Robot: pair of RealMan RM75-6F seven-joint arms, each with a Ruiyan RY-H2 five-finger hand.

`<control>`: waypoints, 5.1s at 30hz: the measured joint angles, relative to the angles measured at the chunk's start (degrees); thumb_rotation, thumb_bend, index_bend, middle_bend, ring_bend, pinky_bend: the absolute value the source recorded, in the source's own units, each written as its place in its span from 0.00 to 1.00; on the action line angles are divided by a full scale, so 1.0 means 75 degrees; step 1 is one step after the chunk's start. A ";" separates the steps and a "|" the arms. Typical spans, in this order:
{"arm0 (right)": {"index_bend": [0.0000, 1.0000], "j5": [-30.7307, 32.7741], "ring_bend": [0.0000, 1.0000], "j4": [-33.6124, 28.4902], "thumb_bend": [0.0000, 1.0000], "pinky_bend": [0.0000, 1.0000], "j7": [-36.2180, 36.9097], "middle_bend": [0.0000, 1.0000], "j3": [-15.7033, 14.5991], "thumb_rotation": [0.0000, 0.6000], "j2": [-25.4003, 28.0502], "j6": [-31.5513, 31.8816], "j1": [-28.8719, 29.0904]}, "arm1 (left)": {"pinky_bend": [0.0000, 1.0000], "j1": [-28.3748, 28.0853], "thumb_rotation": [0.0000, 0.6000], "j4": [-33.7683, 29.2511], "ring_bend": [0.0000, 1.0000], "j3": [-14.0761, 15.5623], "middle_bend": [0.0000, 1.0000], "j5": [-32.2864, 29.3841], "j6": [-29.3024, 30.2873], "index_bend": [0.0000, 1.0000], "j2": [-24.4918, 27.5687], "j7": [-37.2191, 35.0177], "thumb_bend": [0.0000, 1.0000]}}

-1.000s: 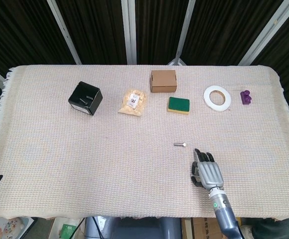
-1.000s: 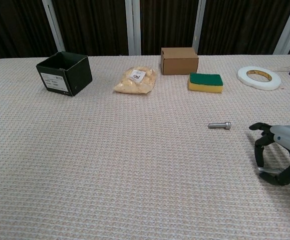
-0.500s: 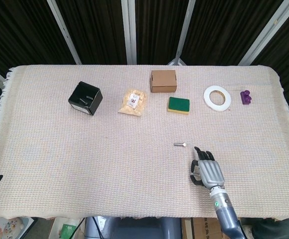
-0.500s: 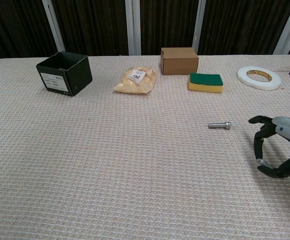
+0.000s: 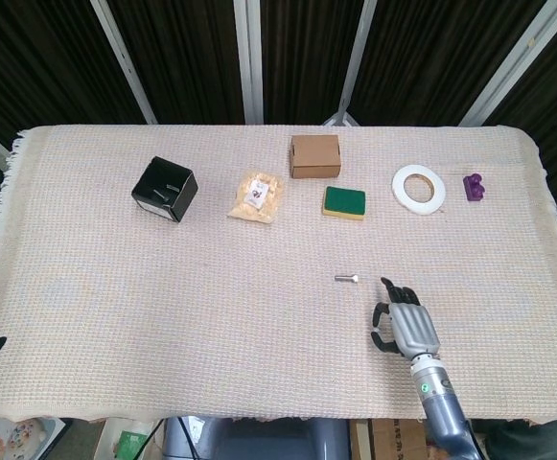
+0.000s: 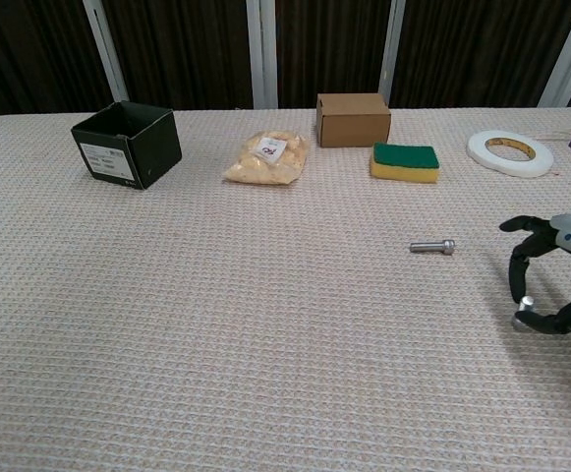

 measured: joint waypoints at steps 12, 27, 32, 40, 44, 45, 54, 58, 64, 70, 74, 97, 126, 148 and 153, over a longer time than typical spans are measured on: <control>0.64 0.0176 0.12 -0.0016 0.37 0.09 0.0131 0.05 -0.0023 1.00 0.0147 -0.0119 0.0066 | 0.15 -0.0007 1.00 -0.0003 0.00 0.0005 0.04 0.0000 -0.0012 0.05 -0.0005 0.0028 0.12; 0.48 0.0068 0.10 -0.0075 0.37 0.09 0.0122 0.05 -0.0157 1.00 0.0233 -0.0141 0.0142 | 0.15 -0.0009 1.00 -0.0009 0.00 0.0002 0.04 -0.0017 -0.0023 0.05 0.0001 0.0024 0.12; 0.47 0.0101 0.10 -0.0061 0.37 0.09 0.0145 0.05 -0.0148 1.00 0.0225 -0.0111 0.0154 | 0.15 -0.0010 1.00 -0.0009 0.00 -0.0001 0.04 -0.0023 -0.0024 0.05 0.0003 0.0023 0.12; 0.35 0.0005 0.06 -0.0258 0.29 0.04 0.0040 0.05 -0.0191 1.00 0.0305 -0.0051 0.0185 | 0.15 -0.0001 1.00 -0.0008 0.00 -0.0004 0.04 -0.0027 -0.0010 0.05 0.0009 -0.0006 0.12; 0.29 -0.0008 0.05 -0.0585 0.25 0.03 -0.0355 0.04 -0.0202 1.00 0.0383 0.0130 0.0237 | 0.15 0.0003 1.00 0.0003 0.00 -0.0022 0.04 -0.0055 -0.0010 0.05 0.0019 -0.0059 0.12; 0.27 -0.0002 0.04 -0.0722 0.25 0.03 -0.0512 0.04 -0.0195 1.00 0.0400 0.0218 0.0259 | 0.15 -0.0002 1.00 0.0004 0.00 -0.0021 0.04 -0.0055 -0.0022 0.05 0.0021 -0.0058 0.12; 0.23 0.0720 0.04 -0.1177 0.24 0.02 -0.2069 0.03 0.0253 1.00 -0.0100 0.0935 0.0743 | 0.15 -0.0007 1.00 0.0006 0.00 -0.0020 0.04 -0.0060 -0.0036 0.05 0.0038 -0.0086 0.12; 0.23 0.1234 0.04 -0.1150 0.24 0.02 -0.2550 0.03 0.0507 1.00 -0.0567 0.1168 0.1037 | 0.15 -0.0011 1.00 0.0011 0.00 -0.0029 0.04 -0.0081 -0.0053 0.05 0.0045 -0.0105 0.12; 0.23 0.1826 0.04 -0.0892 0.24 0.02 -0.3025 0.03 0.0785 1.00 -0.1241 0.1482 0.1394 | 0.15 -0.0035 1.00 0.0015 0.00 -0.0035 0.04 -0.0101 -0.0097 0.05 0.0050 -0.0098 0.12; 0.23 0.2272 0.04 -0.0493 0.24 0.01 -0.3410 0.03 0.1068 1.00 -0.1775 0.1688 0.1772 | 0.15 -0.0042 1.00 0.0009 0.00 -0.0041 0.04 -0.0121 -0.0111 0.05 0.0057 -0.0101 0.12; 0.23 0.2450 0.04 -0.0164 0.24 0.01 -0.3538 0.03 0.1180 1.00 -0.1983 0.1698 0.1968 | 0.15 -0.0045 1.00 0.0016 0.00 -0.0047 0.04 -0.0130 -0.0115 0.05 0.0063 -0.0120 0.12; 0.41 0.2449 0.06 0.1342 0.24 0.01 -0.2647 0.03 0.1502 1.00 -0.2643 0.1508 0.2244 | 0.15 -0.0079 1.00 0.0009 0.00 -0.0066 0.04 -0.0188 -0.0158 0.05 0.0050 -0.0068 0.12; 0.47 0.2626 0.09 0.2510 0.34 0.04 -0.2184 0.04 0.1776 1.00 -0.3045 0.0961 0.2484 | 0.15 -0.0122 1.00 0.0007 0.00 -0.0105 0.04 -0.0285 -0.0215 0.06 0.0039 -0.0033 0.12; 0.52 0.2780 0.09 0.2962 0.36 0.04 -0.2038 0.04 0.1853 1.00 -0.3086 0.0719 0.2523 | 0.15 -0.0123 1.00 -0.0008 0.00 -0.0110 0.04 -0.0297 -0.0189 0.06 0.0018 0.0019 0.12; 0.53 0.2799 0.09 0.3062 0.35 0.04 -0.2022 0.04 0.1851 1.00 -0.3130 0.0681 0.2538 | 0.15 -0.0121 1.00 -0.0008 0.00 -0.0108 0.04 -0.0292 -0.0182 0.06 0.0020 0.0012 0.12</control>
